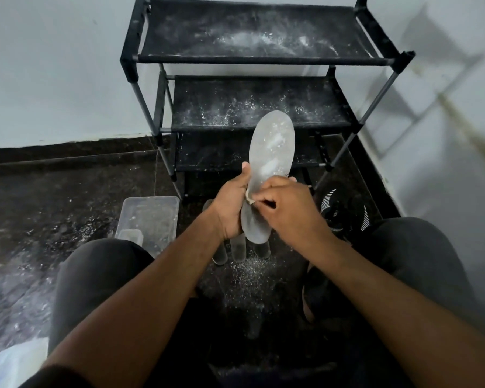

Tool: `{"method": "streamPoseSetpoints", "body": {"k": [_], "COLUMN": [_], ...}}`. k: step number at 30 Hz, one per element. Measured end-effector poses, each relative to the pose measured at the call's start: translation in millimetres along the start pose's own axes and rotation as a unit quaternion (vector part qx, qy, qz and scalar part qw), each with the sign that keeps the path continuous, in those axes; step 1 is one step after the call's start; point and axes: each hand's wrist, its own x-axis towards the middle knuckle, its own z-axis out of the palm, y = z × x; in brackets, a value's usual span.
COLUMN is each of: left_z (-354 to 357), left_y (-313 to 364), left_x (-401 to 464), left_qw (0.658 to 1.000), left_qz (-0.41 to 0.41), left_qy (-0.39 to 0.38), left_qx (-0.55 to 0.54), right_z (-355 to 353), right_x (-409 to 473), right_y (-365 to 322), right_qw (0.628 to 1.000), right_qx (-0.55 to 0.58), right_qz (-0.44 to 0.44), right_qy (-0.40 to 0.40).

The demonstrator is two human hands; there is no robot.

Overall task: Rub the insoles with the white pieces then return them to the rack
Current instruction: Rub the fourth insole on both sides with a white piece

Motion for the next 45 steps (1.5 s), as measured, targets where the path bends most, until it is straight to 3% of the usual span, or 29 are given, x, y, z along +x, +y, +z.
{"method": "streamPoseSetpoints", "body": {"k": [4,7,12,14,18,21,23,26,29,31,33,36,39,42,45], "left_z": [5.1,-1.8,2.0,4.4,-6.2,-9.2,-2.7,3.4,-0.1,-0.7,1.1,5.8,0.0,-1.2,3.4], "left_y": [0.2,3.7,-2.3,-3.1,2.0,1.1,-0.1,0.4,3.4,2.3,0.6,-2.1,-2.2,-1.5,-3.5], "left_x": [-5.5,-5.0,-4.8,-4.7,-2.2,1.7,0.6,-1.6,-5.9,-5.4,-2.2,-1.8,-1.7,-1.6,0.6], "left_qw": [1.0,0.999,1.0,1.0,0.998,0.999,1.0,1.0,0.999,0.999,1.0,1.0,1.0,1.0,0.999], "left_qz": [-0.006,-0.015,-0.018,-0.009,-0.031,-0.013,-0.006,0.003,-0.008,-0.01,-0.007,-0.001,0.007,0.004,0.004], "left_qy": [-0.017,-0.034,-0.021,-0.015,-0.008,0.002,0.002,0.008,0.005,-0.009,-0.005,0.001,0.027,0.022,0.032], "left_qx": [-0.005,-0.04,0.004,0.008,-0.05,-0.03,-0.011,-0.016,-0.05,-0.033,-0.013,-0.003,0.0,-0.002,-0.006], "right_z": [5.5,-6.3,-7.3,-0.5,-5.4,-14.0,-12.4,-3.8,-7.7,-16.6,-19.5,-10.0,-6.8,-14.9,-12.4], "right_x": [-7.6,-20.0,-8.5,-6.2,-21.5,-17.9,-9.5,-8.7,-19.8,-19.4,-10.9,-5.5,-12.4,-10.6,-2.9], "right_y": [-9.0,-8.6,-6.6,-12.2,-7.0,4.6,10.2,9.4,3.0,4.6,11.8,14.8,15.6,19.2,28.6], "right_qw": [0.993,0.986,1.0,0.999,0.987,0.995,0.998,0.993,0.986,0.991,0.998,0.995,0.989,0.994,0.994], "right_qx": [-0.059,0.043,0.018,0.003,0.016,0.047,0.002,-0.03,0.029,0.069,0.041,-0.034,0.016,0.05,-0.072], "right_qz": [-0.045,-0.03,-0.01,-0.013,-0.024,0.011,0.012,0.014,0.007,0.012,0.005,0.003,0.023,0.021,-0.004], "right_qy": [-0.094,-0.157,-0.024,-0.043,-0.16,-0.091,-0.06,-0.116,-0.164,-0.113,-0.044,-0.098,-0.145,-0.099,-0.077]}}
